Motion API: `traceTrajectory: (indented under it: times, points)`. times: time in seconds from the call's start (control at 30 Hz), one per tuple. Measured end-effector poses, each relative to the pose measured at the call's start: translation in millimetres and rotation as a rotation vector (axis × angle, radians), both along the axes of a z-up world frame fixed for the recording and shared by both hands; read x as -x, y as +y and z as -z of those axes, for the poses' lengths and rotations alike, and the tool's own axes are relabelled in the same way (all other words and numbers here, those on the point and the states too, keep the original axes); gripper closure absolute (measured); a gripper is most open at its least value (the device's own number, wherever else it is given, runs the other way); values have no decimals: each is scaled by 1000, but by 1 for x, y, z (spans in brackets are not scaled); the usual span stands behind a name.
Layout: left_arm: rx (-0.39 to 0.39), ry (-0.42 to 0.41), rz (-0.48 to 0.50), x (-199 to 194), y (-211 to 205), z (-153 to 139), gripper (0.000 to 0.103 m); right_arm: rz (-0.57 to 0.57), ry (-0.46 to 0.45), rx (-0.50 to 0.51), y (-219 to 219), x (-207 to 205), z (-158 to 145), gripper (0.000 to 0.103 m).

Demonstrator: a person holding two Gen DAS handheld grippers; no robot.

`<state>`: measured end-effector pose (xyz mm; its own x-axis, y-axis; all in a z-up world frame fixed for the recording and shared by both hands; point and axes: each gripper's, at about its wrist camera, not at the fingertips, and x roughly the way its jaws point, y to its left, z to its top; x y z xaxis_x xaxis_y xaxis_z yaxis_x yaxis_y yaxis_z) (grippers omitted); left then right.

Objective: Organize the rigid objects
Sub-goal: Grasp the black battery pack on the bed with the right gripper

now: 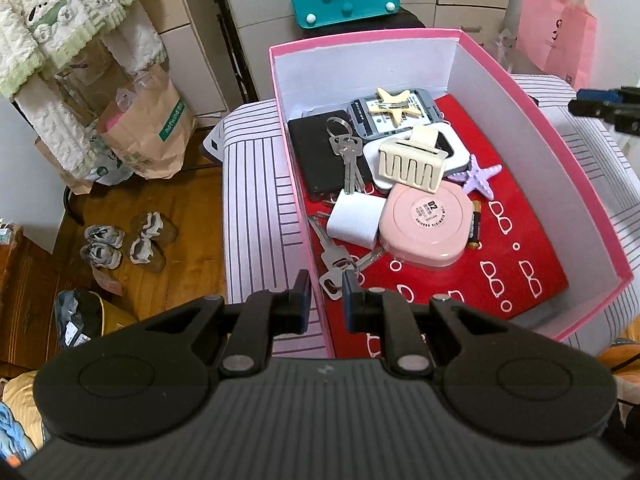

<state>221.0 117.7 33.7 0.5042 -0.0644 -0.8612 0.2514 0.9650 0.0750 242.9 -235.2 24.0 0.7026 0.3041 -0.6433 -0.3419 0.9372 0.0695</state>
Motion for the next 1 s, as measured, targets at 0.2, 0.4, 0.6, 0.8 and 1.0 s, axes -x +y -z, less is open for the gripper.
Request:
traceTrajectory:
  times: [0.2, 0.4, 0.6, 0.8, 1.0]
  points:
    - [12, 1, -24, -2, 1, 0, 88, -1, -73, 54, -10, -15, 24, 48]
    - [35, 8, -41, -4, 3, -1, 88, -15, -82, 124, -15, -47, 54, 39]
    - [46, 9, -54, -6, 4, 0, 88, -58, -67, 94, -31, -82, 73, 36]
    - [58, 10, -64, -6, 6, 0, 88, -181, 69, 64, -25, -104, 73, 36]
    - [58, 7, -66, -6, 6, 1, 88, -169, 151, 65, -23, -116, 70, 46]
